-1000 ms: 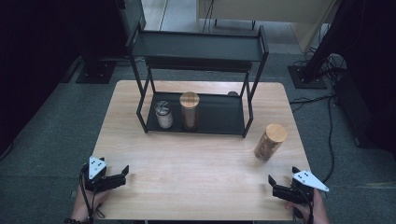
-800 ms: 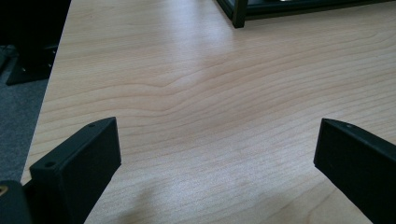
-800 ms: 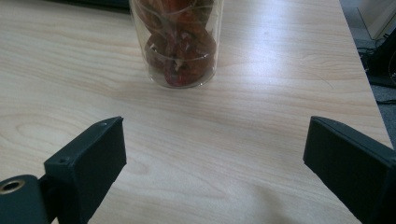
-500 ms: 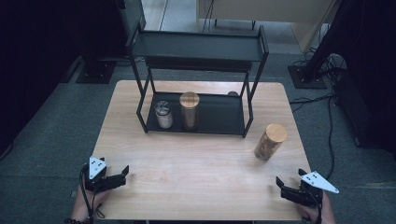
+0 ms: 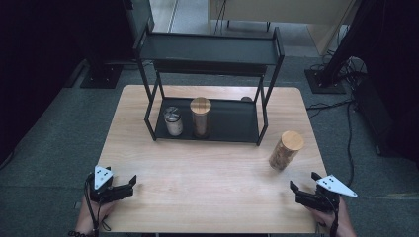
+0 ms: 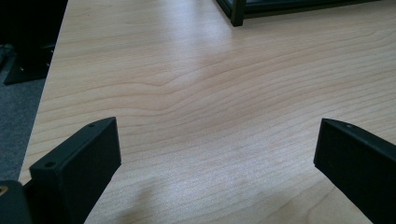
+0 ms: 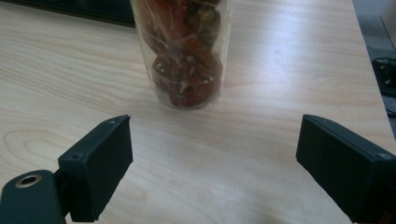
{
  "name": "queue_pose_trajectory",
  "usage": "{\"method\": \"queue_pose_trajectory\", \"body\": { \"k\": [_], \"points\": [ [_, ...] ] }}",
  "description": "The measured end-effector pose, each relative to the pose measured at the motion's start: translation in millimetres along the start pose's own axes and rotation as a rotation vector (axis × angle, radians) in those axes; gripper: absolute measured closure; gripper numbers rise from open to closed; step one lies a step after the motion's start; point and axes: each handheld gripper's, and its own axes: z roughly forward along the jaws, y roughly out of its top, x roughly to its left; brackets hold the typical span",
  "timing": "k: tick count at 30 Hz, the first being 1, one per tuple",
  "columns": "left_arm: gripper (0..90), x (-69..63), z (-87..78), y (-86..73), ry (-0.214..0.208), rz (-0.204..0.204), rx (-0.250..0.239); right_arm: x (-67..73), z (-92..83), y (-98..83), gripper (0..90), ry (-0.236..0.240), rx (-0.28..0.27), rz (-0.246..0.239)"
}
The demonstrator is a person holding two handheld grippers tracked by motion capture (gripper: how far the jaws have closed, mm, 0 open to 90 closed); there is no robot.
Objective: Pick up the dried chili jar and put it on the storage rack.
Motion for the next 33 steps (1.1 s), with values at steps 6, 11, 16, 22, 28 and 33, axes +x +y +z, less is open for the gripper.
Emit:
{"method": "queue_pose_trajectory", "body": {
  "k": [6,11,16,22,28,33],
  "points": [
    [0.9,0.0,0.0,0.0,0.0,-0.001,-0.001,8.6,13.6,12.2,14.6,0.022,0.001,-0.025],
    [0.9,0.4,0.0,0.0,-0.003,-0.001,-0.002,16.0,24.4,22.1,14.6,0.039,0.012,-0.028],
    [0.9,0.6,-0.1,-0.1,-0.004,-0.002,-0.002,18.2,33.8,31.2,15.0,0.036,0.013,-0.022],
    [0.9,0.7,-0.1,-0.1,-0.005,-0.004,-0.002,20.5,40.4,44.9,16.6,0.045,0.006,-0.027],
    [0.9,0.9,-0.1,-0.1,-0.006,-0.006,-0.002,18.9,45.1,54.5,18.5,0.036,0.017,-0.02],
    [0.9,0.9,0.0,-0.1,-0.007,-0.007,-0.002,17.5,48.3,60.1,19.7,0.031,0.022,-0.021]
  ]
}}
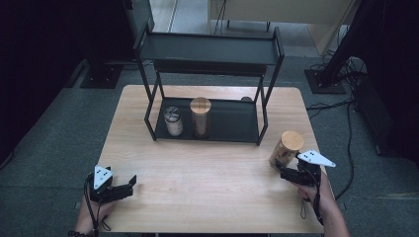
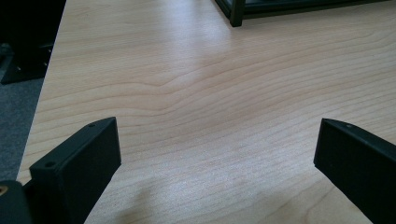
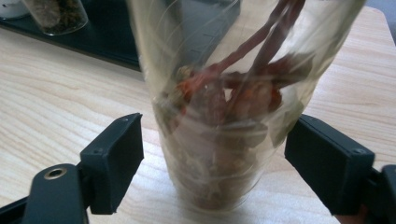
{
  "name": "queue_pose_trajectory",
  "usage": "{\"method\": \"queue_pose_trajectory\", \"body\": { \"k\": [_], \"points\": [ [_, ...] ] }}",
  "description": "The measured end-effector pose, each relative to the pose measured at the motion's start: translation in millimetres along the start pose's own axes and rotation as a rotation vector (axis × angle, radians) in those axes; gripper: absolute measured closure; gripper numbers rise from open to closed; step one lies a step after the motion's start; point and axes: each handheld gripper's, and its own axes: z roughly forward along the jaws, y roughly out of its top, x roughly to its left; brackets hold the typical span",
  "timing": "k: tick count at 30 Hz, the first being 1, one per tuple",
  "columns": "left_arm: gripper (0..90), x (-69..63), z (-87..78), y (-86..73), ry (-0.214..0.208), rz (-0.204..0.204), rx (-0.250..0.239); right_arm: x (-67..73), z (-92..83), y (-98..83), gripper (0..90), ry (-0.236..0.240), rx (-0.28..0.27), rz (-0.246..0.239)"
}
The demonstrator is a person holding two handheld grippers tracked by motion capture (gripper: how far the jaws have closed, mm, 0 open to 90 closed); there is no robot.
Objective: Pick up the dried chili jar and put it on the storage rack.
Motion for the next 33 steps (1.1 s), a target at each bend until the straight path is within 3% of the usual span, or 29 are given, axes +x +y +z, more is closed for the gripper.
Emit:
{"method": "queue_pose_trajectory", "body": {
  "k": [24,33],
  "points": [
    [0.9,0.0,0.0,0.0,-0.001,0.003,-0.001,8.7,22.7,25.0,24.3,-0.063,0.028,0.021],
    [0.9,-0.1,-0.1,0.0,-0.005,0.005,-0.002,16.9,29.1,30.9,24.9,-0.06,0.04,0.017]
  ]
}}
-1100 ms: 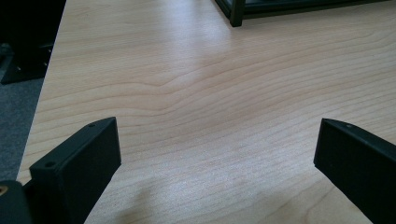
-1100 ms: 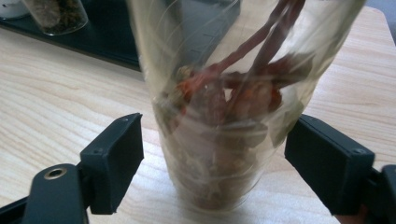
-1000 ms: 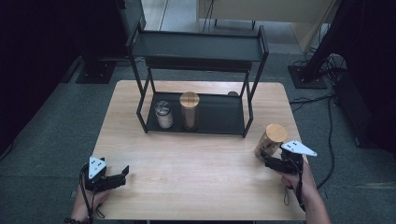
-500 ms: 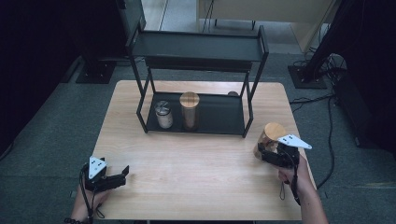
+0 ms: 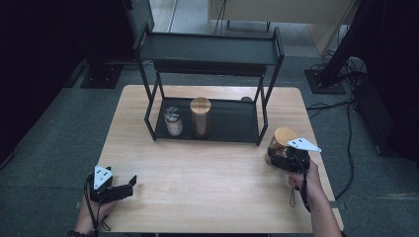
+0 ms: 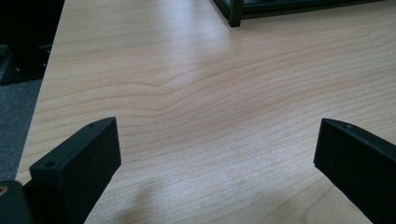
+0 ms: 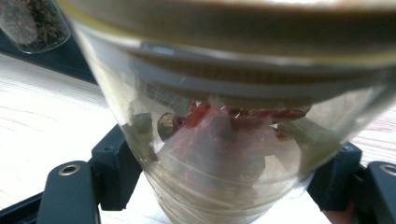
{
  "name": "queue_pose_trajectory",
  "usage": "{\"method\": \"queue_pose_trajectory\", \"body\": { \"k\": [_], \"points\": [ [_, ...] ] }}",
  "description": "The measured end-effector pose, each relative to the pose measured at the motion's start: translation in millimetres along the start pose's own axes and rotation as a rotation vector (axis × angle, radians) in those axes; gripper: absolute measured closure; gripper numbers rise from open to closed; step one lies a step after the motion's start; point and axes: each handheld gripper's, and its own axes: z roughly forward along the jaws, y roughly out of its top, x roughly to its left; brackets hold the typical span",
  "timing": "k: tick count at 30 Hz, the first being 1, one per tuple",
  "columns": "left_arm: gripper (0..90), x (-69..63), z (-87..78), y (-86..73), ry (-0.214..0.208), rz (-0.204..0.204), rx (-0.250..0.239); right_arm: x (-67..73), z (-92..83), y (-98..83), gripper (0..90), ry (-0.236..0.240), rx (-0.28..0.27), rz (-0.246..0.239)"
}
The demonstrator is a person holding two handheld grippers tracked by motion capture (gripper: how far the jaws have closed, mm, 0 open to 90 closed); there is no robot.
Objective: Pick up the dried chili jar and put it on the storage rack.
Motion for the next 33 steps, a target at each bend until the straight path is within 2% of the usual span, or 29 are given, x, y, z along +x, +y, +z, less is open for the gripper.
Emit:
{"method": "queue_pose_trajectory", "body": {
  "k": [17,33],
  "points": [
    [0.9,0.2,-0.2,-0.1,-0.003,-0.001,-0.003,33.2,16.1,11.5,25.0,0.066,0.006,-0.044],
    [0.9,0.1,-0.3,-0.2,-0.007,-0.001,-0.005,50.7,23.6,26.8,25.0,0.096,-0.008,-0.075]
  ]
}}
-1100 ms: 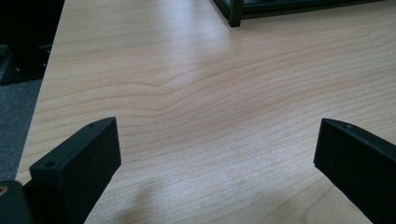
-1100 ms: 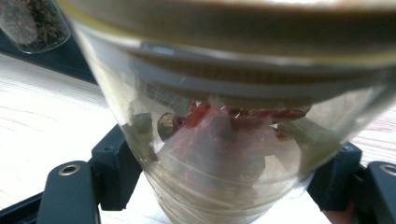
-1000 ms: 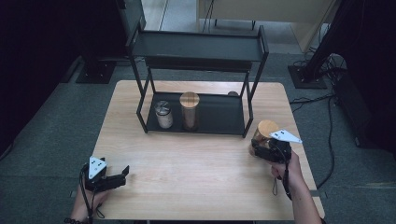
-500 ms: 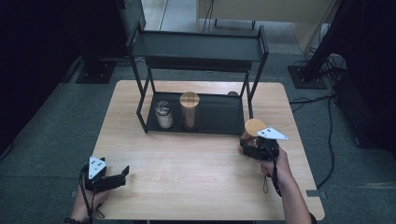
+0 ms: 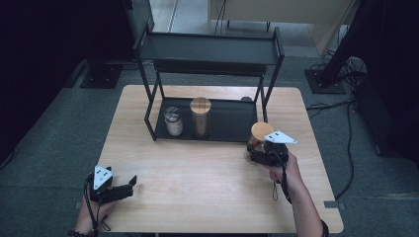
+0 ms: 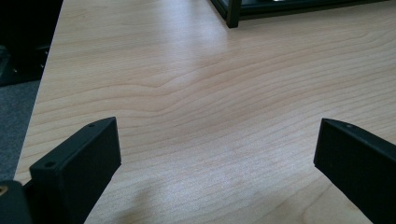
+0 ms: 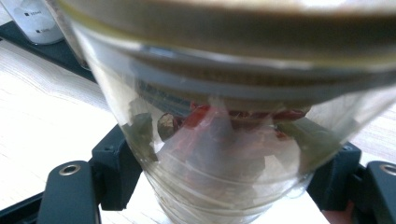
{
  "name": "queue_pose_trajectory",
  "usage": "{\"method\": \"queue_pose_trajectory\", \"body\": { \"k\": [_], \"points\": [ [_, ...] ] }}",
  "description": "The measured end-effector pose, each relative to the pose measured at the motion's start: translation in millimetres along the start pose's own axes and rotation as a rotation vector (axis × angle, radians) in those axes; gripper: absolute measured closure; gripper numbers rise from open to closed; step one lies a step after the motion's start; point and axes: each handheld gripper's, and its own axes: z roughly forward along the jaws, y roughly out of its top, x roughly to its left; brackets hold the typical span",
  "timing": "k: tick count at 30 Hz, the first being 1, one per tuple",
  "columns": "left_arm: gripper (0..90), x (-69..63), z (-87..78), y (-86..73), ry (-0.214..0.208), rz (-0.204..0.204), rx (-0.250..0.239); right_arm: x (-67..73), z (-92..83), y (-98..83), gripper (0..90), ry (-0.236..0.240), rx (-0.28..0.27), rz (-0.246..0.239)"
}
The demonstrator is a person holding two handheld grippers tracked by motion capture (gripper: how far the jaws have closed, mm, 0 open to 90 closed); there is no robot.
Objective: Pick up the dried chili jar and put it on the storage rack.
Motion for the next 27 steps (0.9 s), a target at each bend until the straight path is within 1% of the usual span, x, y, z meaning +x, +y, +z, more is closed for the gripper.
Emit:
{"method": "queue_pose_trajectory", "body": {
  "k": [11,27],
  "points": [
    [0.9,0.2,-0.1,0.0,-0.003,-0.001,0.0,7.6,4.4,9.2,25.1,0.018,-0.003,-0.014],
    [0.9,0.5,-0.2,0.0,-0.006,-0.003,0.001,14.8,12.2,23.1,25.0,0.027,-0.004,-0.029]
  ]
}}
